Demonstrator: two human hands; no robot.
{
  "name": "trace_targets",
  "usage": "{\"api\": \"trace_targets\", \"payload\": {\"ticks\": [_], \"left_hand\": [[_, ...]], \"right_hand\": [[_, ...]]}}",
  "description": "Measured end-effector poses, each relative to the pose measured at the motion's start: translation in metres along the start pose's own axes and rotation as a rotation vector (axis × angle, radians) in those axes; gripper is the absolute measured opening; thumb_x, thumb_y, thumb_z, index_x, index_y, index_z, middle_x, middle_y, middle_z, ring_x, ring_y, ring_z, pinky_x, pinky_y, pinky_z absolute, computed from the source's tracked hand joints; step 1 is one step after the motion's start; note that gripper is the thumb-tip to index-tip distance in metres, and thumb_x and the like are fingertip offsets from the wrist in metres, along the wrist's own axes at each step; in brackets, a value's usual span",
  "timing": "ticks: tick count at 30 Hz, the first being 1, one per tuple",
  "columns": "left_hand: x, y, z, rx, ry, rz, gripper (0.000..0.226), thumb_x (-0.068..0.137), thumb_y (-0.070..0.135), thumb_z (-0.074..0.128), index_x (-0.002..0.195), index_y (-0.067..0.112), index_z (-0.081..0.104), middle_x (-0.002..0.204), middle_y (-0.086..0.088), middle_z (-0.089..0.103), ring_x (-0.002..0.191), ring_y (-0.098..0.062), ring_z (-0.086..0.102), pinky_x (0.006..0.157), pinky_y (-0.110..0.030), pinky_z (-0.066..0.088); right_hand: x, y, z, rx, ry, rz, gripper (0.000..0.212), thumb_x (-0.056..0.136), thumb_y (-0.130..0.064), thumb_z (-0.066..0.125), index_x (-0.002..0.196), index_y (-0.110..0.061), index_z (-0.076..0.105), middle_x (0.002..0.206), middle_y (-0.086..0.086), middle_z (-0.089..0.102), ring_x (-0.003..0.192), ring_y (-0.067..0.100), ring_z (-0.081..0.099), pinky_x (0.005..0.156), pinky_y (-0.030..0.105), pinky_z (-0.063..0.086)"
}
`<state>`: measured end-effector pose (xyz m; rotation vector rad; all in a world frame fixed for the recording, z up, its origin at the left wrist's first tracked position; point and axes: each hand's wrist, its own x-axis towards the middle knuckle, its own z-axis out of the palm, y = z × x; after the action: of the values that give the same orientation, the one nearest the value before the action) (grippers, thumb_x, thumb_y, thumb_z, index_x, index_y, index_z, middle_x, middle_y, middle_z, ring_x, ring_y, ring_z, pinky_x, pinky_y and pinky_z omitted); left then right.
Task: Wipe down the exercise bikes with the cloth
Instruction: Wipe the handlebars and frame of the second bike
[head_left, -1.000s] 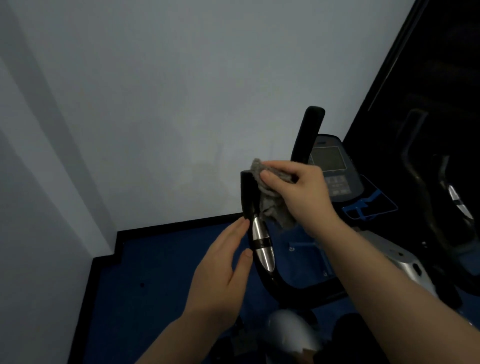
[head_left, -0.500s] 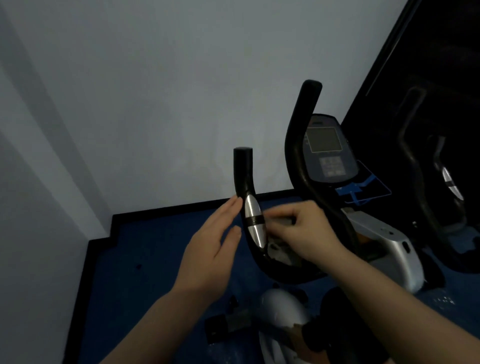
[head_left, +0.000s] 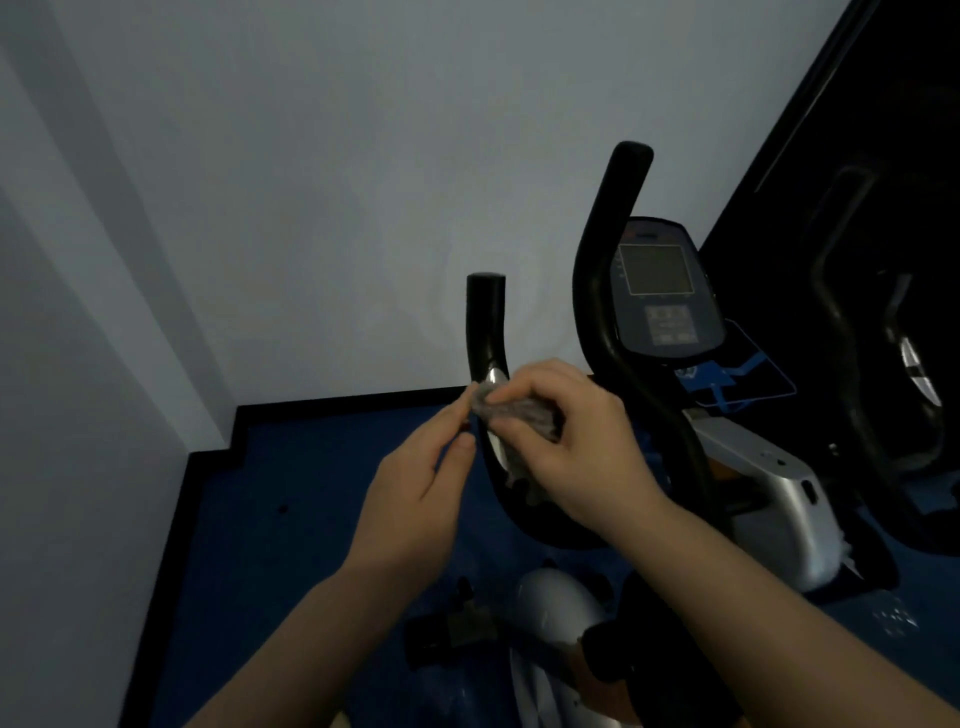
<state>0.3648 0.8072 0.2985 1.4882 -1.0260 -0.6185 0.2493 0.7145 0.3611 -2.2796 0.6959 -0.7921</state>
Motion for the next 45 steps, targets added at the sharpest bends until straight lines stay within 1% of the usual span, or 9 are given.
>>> {"api": "trace_targets", "payload": {"ticks": [5,7,11,16,22,27,34,40,45], "left_hand": [[0.002,0.002,-0.001,-0.036,0.026,-0.021,0.038,0.097,0.025,0.042,0.132,0.036,0.05,0.13,0.017,0.057,0.12,0.007,0.048,0.105,-0.025,0.038],[0.001,0.004,0.002,-0.066,0.051,-0.008,0.035,0.096,0.027,0.043,0.13,0.034,0.052,0.128,0.016,0.059,0.119,0.004,0.05,0.104,-0.026,0.04],[-0.004,0.004,0.001,-0.052,0.085,-0.003,0.035,0.09,0.037,0.041,0.12,0.037,0.059,0.118,0.02,0.064,0.113,0.004,0.056,0.097,-0.022,0.044],[-0.006,0.007,-0.008,-0.001,0.203,0.013,0.028,0.088,0.039,0.042,0.106,0.04,0.064,0.104,0.025,0.065,0.102,0.003,0.059,0.085,-0.016,0.044],[-0.004,0.02,-0.011,-0.035,0.345,0.176,0.024,0.092,0.02,0.044,0.097,0.019,0.067,0.094,0.005,0.067,0.09,-0.006,0.063,0.078,-0.015,0.046],[-0.007,0.026,0.009,-0.016,0.327,0.187,0.023,0.092,0.018,0.044,0.099,0.02,0.066,0.098,0.005,0.066,0.096,-0.01,0.061,0.083,-0.021,0.046],[-0.027,0.025,0.049,0.096,0.287,0.208,0.023,0.092,0.023,0.046,0.104,0.024,0.065,0.109,0.013,0.061,0.111,-0.012,0.054,0.094,-0.027,0.043],[-0.039,0.023,0.066,0.161,0.313,0.204,0.024,0.091,0.022,0.045,0.106,0.026,0.064,0.12,0.017,0.056,0.122,-0.003,0.046,0.102,-0.019,0.035],[-0.043,0.02,0.07,0.241,0.281,0.183,0.024,0.091,0.017,0.049,0.107,0.028,0.063,0.123,0.017,0.056,0.131,0.003,0.034,0.105,-0.01,0.023]], "right_hand": [[-0.031,0.008,-0.024,-0.146,-0.376,-0.103,0.014,0.079,-0.016,0.073,0.09,-0.025,0.072,0.093,-0.013,0.058,0.087,0.003,0.06,0.076,0.017,0.048],[-0.009,-0.001,-0.03,-0.223,-0.336,-0.188,0.013,0.081,-0.019,0.071,0.093,-0.025,0.073,0.096,-0.007,0.058,0.087,0.005,0.058,0.078,0.023,0.049],[0.065,-0.027,-0.026,-0.288,-0.006,-0.328,0.022,0.084,-0.016,0.067,0.106,-0.015,0.071,0.11,0.004,0.057,0.099,0.012,0.054,0.086,0.022,0.045],[0.081,-0.017,0.004,-0.595,-0.218,-0.36,0.021,0.092,-0.013,0.053,0.106,-0.013,0.068,0.111,0.003,0.057,0.104,0.018,0.046,0.078,0.038,0.047],[0.018,0.003,-0.012,-0.281,-0.505,-0.385,0.013,0.083,-0.014,0.065,0.093,-0.019,0.071,0.098,-0.002,0.064,0.095,0.014,0.056,0.084,0.032,0.047],[-0.02,0.027,-0.039,-0.123,-0.665,-0.243,0.014,0.081,-0.018,0.072,0.094,-0.023,0.074,0.104,-0.014,0.063,0.097,0.004,0.056,0.088,0.026,0.046],[-0.039,0.057,-0.096,-0.265,-0.703,-0.11,0.015,0.08,-0.019,0.071,0.089,-0.03,0.072,0.104,-0.016,0.059,0.099,-0.002,0.057,0.09,0.018,0.044],[-0.04,0.044,-0.062,-0.045,-0.574,-0.067,0.017,0.082,-0.016,0.071,0.097,-0.024,0.071,0.106,-0.006,0.061,0.101,0.005,0.059,0.093,0.025,0.047],[-0.035,0.057,-0.099,-0.165,-0.71,-0.021,0.016,0.08,-0.019,0.072,0.093,-0.029,0.071,0.101,-0.016,0.06,0.096,-0.001,0.059,0.089,0.02,0.048]]}}
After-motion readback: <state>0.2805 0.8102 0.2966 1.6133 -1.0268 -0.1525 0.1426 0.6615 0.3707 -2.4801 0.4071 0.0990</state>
